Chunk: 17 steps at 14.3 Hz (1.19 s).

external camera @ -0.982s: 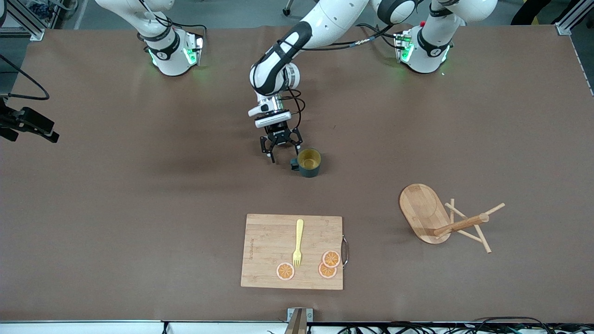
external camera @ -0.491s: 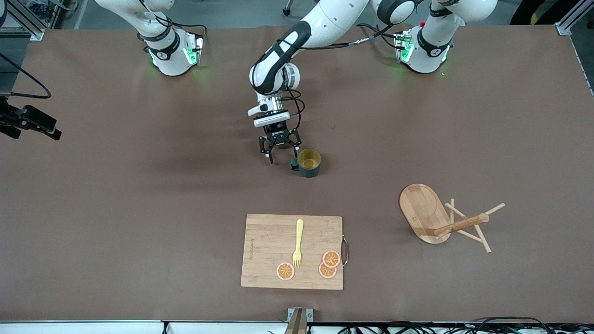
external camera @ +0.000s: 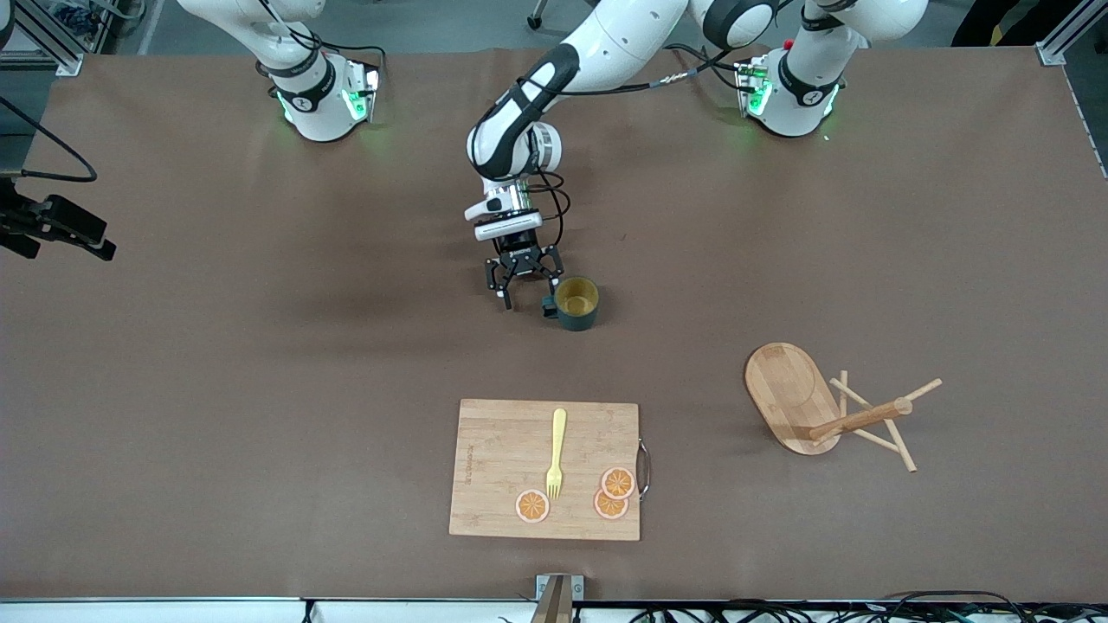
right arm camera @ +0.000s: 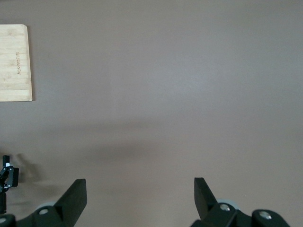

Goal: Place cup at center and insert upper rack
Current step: 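Close the left gripper on the mug handle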

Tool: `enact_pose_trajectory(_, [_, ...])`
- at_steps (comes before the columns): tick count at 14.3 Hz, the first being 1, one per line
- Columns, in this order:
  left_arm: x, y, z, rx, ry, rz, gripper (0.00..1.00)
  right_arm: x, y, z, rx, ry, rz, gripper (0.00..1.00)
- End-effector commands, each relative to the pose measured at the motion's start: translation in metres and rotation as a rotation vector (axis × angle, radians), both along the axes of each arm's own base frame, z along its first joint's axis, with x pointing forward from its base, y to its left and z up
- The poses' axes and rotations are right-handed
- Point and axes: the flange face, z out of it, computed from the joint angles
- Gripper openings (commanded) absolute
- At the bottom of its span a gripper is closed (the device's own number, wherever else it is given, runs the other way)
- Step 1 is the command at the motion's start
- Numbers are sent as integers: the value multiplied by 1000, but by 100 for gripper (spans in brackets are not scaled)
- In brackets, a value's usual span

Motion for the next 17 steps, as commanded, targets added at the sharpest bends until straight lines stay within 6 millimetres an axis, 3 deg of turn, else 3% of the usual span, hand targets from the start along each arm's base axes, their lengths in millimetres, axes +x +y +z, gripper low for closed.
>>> enact_pose_trajectory(1, [6,-4,0,-8,-11,-22,97,-7,-1,5,-15,-7,15,100])
enact_pose_trajectory(14, [24,-5,1,-40,-2,-55,97,-6,0,6,-19,-22,18,100])
enact_pose_trajectory(17, [28,-6,5,-49,-10,-56,93,-5,0,7,-20,-28,18,100])
